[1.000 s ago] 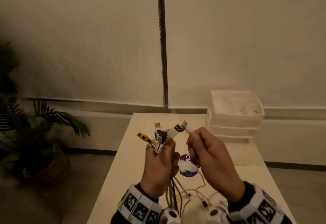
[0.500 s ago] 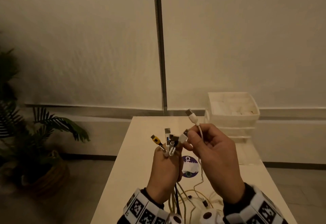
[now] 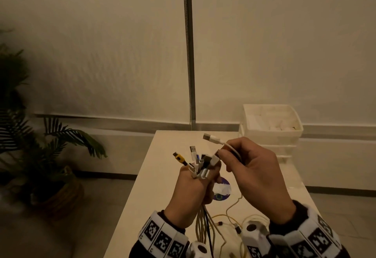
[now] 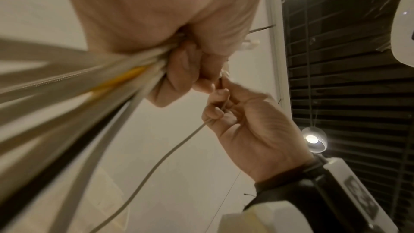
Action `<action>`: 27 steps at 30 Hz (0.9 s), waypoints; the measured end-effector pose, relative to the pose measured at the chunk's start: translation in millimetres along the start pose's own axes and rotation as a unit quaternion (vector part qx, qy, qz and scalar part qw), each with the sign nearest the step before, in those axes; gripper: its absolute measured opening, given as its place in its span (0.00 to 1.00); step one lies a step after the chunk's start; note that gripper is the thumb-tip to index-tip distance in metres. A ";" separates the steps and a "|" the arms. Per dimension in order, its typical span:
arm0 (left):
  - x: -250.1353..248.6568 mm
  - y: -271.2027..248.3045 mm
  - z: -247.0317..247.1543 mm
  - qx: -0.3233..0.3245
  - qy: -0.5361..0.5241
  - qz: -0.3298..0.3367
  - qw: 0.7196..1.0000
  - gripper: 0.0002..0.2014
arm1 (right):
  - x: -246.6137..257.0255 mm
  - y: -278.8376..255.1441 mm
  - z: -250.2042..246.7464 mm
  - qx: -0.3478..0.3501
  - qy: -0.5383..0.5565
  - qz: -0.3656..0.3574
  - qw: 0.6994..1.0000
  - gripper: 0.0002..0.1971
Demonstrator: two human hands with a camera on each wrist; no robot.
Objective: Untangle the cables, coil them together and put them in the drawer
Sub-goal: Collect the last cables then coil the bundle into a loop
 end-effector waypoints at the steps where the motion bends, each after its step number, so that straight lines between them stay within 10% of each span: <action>1: -1.0 -1.5 -1.1 0.010 0.001 0.007 1.000 0.14 | -0.1 0.5 -1.4 0.009 0.003 -0.008 1.000 0.04; 15: -9.3 -3.6 9.0 0.080 -0.084 -0.032 0.993 0.14 | 0.4 0.1 -12.1 0.079 -0.083 -0.079 0.990 0.04; 21: -11.2 -0.8 11.7 0.042 -0.098 -0.017 0.994 0.10 | 2.2 -1.0 -14.2 0.070 0.096 0.026 0.993 0.05; 27: -11.8 0.4 10.8 -0.015 -0.059 0.011 0.998 0.22 | -2.5 -5.2 -16.8 0.047 0.366 0.171 0.913 0.15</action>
Point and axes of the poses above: each hand's wrist, its own y-axis towards the middle knuckle, its own z-axis out of the palm, x = y × z, the point moved 1 cm from there along y, towards the middle knuckle, and after that the axes turned 13 degrees about x, right-handed, at the moved point
